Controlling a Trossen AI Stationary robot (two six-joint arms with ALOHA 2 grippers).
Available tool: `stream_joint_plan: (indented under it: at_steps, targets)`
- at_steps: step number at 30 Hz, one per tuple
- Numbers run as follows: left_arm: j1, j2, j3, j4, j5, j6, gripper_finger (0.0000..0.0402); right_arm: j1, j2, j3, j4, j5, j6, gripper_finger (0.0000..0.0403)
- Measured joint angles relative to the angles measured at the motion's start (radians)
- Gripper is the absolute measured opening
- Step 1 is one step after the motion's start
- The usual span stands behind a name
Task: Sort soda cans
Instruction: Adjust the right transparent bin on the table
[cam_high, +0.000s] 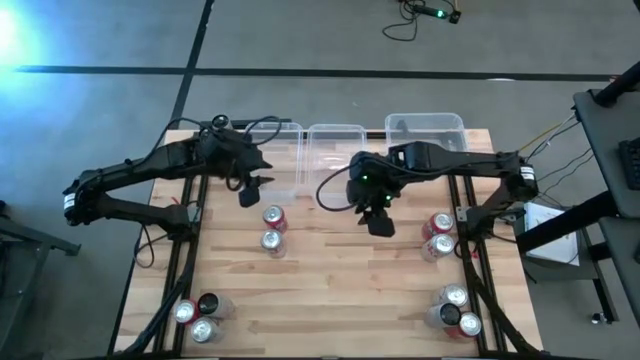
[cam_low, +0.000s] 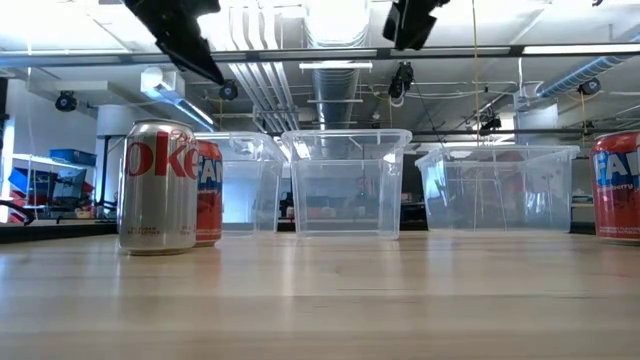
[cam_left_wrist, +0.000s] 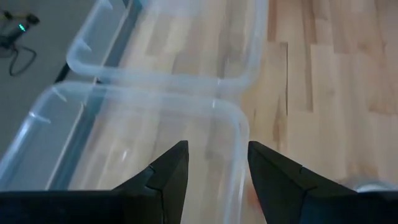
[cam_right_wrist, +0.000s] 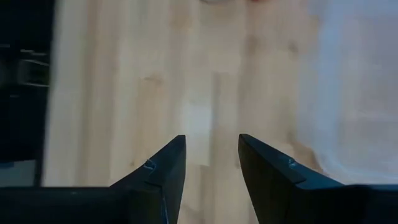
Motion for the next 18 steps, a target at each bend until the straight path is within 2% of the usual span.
stream_joint_plan:
  at_steps: [3, 6, 7, 11, 12, 14, 16, 18]
  targets:
    - [0.0, 0.002, 0.0, 0.057, 0.0, 0.0, 0.0151, 0.001, 0.006, -0.003, 0.034, -0.088, 0.015, 0.0155]
    - [0.0, 0.002, 0.0, 0.097, 0.0, 0.0, 0.0151, 0.001, 0.006, -0.008, 0.014, -0.102, 0.029, 0.0163]
    - [0.0, 0.002, 0.0, 0.104, 0.0, 0.0, 0.0151, -0.002, 0.002, -0.017, -0.01, -0.057, 0.037, 0.0166]
    - [-0.001, 0.002, 0.0, 0.107, 0.001, -0.004, 0.0151, -0.029, -0.024, -0.05, -0.119, 0.354, 0.141, 0.018]
    - [-0.001, 0.002, -0.004, 0.118, 0.002, -0.006, 0.0151, -0.044, -0.038, -0.063, -0.131, 0.416, 0.167, 0.0185]
    - [-0.005, 0.002, -0.028, 0.175, 0.003, -0.011, 0.0151, -0.092, -0.069, -0.098, -0.11, 0.467, 0.26, 0.0195]
    - [-0.009, 0.002, -0.074, 0.31, 0.014, -0.023, 0.0151, -0.163, -0.093, -0.139, -0.084, 0.483, 0.365, 0.0205]
    - [-0.009, 0.005, -0.131, 0.461, 0.066, -0.036, 0.0151, -0.243, -0.108, -0.183, -0.018, 0.492, 0.401, 0.0215]
